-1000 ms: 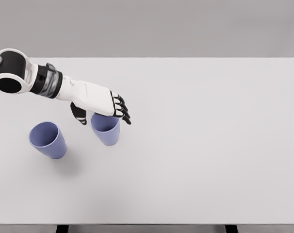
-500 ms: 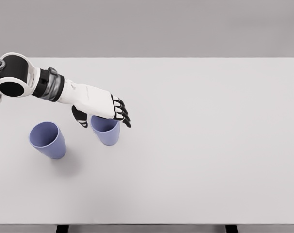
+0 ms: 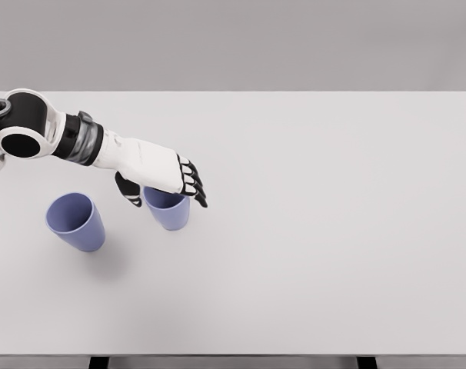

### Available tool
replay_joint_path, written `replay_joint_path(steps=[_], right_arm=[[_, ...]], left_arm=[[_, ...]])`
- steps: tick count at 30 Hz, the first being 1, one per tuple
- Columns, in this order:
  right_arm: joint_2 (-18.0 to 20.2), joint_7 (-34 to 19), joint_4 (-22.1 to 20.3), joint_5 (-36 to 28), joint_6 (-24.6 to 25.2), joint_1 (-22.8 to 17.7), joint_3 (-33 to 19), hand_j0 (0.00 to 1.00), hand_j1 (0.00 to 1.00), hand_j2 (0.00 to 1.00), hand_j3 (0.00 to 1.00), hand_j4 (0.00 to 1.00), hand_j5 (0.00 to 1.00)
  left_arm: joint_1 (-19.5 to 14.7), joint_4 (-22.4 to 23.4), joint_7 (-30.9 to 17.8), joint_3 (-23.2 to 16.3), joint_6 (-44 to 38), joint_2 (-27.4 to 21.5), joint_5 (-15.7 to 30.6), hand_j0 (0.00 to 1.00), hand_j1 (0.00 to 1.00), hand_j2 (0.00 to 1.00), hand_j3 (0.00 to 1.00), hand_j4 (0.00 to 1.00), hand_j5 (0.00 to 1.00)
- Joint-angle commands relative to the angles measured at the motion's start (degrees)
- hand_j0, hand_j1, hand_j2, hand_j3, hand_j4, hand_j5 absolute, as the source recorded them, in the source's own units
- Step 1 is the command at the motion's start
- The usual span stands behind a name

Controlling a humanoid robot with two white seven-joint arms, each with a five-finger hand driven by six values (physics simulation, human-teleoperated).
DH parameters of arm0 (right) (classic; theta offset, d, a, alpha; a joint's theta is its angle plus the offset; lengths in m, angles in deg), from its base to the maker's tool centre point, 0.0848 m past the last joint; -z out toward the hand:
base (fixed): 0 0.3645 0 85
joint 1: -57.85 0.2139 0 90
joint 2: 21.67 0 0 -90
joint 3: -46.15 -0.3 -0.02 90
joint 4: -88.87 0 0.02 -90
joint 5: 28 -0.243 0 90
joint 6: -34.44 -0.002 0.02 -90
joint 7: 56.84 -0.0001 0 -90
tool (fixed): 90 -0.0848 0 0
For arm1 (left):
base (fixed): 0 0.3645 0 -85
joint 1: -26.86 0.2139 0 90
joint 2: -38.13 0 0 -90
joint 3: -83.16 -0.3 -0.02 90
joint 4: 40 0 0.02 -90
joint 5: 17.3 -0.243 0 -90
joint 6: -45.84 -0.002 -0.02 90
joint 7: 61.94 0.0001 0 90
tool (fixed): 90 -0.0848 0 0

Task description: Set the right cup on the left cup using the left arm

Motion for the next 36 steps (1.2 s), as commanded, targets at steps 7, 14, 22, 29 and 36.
replay_joint_path(steps=[7,14,22,29,36], right_arm=[[0.0,-0.01,0.0,0.0,0.0,0.0,0.0,1.0,1.0,1.0,1.0,1.0,1.0],[0.0,-0.01,0.0,0.0,0.0,0.0,0.0,1.0,1.0,1.0,1.0,1.0,1.0],[0.0,-0.01,0.0,0.0,0.0,0.0,0.0,1.0,1.0,1.0,1.0,1.0,1.0],[0.0,-0.01,0.0,0.0,0.0,0.0,0.0,1.0,1.0,1.0,1.0,1.0,1.0],[0.0,-0.01,0.0,0.0,0.0,0.0,0.0,1.0,1.0,1.0,1.0,1.0,1.0]], left_arm=[[0.0,-0.43,0.02,0.07,-0.12,-0.53,0.26,0.83,0.83,0.83,0.83,0.83,0.83],[-0.44,-0.43,0.02,0.07,-0.12,-0.62,0.26,0.74,0.74,0.74,0.74,0.74,0.74],[-0.35,-0.52,0.02,1.12,-0.12,-0.8,0.52,0.7,0.7,0.7,0.7,0.7,0.7],[-0.88,-2.72,0.02,1.74,-0.12,-2.2,1.05,0.7,0.7,0.7,0.7,0.7,0.7],[-1.05,-4.74,0.02,2.97,-0.12,-4.84,1.23,0.7,0.7,0.7,0.7,0.7,0.7]])
